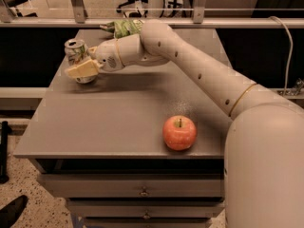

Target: Knock 7up can over

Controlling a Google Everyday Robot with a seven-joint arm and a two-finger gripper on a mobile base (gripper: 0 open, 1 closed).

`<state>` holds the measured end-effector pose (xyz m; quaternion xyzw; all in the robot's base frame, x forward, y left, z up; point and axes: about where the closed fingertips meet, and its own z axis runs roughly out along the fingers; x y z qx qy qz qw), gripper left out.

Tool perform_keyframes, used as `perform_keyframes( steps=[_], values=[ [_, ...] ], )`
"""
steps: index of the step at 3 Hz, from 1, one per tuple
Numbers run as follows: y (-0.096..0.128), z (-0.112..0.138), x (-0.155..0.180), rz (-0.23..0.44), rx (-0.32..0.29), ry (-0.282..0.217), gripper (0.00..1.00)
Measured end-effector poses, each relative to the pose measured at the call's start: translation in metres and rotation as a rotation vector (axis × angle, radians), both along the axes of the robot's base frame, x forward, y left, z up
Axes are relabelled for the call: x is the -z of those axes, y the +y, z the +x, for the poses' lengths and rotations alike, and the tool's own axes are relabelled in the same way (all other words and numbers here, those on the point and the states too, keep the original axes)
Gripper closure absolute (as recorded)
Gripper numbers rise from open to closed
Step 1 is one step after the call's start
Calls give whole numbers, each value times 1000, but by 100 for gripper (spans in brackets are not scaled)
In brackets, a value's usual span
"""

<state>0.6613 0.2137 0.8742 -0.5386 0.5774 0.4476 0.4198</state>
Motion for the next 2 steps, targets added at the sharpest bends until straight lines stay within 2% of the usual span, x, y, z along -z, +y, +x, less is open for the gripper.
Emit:
perform_keyframes(
  steps=[1, 2],
  values=[
    [-52, 6, -17, -99, 76, -37, 99],
    [-110, 10, -32, -266, 140, -62, 100]
  ],
)
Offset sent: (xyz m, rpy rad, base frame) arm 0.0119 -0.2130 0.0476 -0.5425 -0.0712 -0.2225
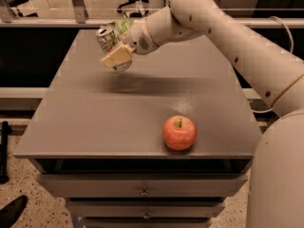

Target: Knock 7up can over

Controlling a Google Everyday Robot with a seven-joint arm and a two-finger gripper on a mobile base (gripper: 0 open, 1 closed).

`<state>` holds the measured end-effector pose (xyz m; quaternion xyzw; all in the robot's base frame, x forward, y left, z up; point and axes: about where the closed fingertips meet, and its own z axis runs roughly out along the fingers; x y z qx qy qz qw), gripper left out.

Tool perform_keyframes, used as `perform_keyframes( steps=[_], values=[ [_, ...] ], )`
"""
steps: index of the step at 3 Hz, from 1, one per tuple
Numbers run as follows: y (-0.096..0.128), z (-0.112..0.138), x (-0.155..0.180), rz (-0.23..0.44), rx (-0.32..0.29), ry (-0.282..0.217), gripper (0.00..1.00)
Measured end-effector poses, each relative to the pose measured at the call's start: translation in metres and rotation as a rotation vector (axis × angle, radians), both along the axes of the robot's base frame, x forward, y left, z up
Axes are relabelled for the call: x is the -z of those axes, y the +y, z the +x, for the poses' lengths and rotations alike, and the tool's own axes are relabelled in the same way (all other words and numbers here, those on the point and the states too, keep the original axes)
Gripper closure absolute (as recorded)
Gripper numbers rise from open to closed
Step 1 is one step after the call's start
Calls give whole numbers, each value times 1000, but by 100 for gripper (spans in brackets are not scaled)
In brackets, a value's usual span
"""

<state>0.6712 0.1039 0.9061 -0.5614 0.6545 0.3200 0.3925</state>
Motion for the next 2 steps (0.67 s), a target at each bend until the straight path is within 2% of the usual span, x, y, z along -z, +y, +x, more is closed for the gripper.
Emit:
perform_keyframes(
  steps=[1, 2],
  values=[
    [-46, -7, 10, -241, 23, 25, 100],
    [-74, -13, 31, -462, 7, 53, 100]
  ],
)
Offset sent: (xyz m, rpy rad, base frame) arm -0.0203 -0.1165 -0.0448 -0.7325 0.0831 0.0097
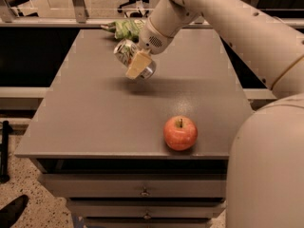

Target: Knock 7up can over

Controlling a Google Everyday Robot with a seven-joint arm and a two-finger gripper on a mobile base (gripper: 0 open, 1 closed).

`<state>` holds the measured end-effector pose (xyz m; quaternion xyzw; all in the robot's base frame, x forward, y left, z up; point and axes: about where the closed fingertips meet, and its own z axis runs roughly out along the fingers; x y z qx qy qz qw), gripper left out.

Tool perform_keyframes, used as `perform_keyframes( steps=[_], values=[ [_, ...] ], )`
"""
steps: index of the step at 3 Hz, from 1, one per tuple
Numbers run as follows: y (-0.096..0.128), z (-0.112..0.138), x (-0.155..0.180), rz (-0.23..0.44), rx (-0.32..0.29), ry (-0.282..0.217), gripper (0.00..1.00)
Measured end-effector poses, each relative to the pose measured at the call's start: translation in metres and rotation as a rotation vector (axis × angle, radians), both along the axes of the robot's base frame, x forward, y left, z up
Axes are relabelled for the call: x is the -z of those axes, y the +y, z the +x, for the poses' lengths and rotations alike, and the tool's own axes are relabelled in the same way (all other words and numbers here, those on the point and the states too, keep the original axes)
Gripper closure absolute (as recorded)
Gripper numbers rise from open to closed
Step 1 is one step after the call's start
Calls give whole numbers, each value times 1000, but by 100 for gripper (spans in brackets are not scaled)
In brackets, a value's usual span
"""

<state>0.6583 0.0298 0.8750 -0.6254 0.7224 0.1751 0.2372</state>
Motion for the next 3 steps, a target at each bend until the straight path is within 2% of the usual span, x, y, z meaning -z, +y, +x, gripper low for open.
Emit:
perform_keyframes(
  steps=[1, 2, 3],
  values=[
    [-13, 1, 13, -131, -11, 20, 84],
    [-15, 3, 21, -197, -22, 27, 61],
    [-13, 3, 29, -241, -40, 38, 29]
  ],
)
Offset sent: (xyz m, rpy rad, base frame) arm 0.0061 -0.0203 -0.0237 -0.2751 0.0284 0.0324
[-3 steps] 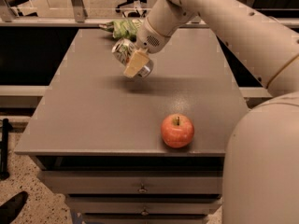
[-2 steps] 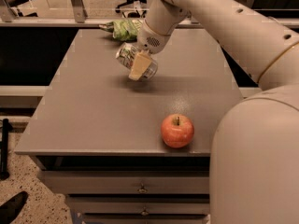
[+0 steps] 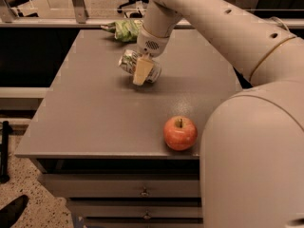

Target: Knock 7up can over

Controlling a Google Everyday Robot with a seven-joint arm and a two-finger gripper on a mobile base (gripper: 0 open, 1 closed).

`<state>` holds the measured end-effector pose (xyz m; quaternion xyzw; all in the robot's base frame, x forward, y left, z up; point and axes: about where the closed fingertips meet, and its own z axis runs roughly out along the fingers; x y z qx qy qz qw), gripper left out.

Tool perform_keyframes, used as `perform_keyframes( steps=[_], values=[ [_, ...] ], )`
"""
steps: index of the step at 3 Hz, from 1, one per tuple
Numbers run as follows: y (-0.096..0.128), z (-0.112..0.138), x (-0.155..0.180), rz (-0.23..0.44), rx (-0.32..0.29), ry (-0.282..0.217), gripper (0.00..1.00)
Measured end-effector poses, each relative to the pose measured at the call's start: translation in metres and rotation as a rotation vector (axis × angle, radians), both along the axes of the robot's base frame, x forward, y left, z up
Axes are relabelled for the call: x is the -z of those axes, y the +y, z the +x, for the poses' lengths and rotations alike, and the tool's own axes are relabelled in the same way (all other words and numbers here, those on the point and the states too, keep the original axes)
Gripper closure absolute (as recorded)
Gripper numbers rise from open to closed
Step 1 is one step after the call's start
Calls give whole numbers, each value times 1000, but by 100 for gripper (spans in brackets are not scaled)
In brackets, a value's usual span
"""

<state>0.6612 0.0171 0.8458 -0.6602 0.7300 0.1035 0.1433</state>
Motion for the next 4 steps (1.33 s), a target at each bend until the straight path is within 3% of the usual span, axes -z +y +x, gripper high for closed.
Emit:
perform_keyframes(
  steps=[1, 2, 3, 4],
  values=[
    [3, -2, 4, -15, -10, 7, 7],
    [5, -6, 4, -23, -20, 11, 0],
    [3, -9, -2, -15, -23, 7, 0],
    [-10, -12, -18, 54, 5, -15, 0]
  ],
)
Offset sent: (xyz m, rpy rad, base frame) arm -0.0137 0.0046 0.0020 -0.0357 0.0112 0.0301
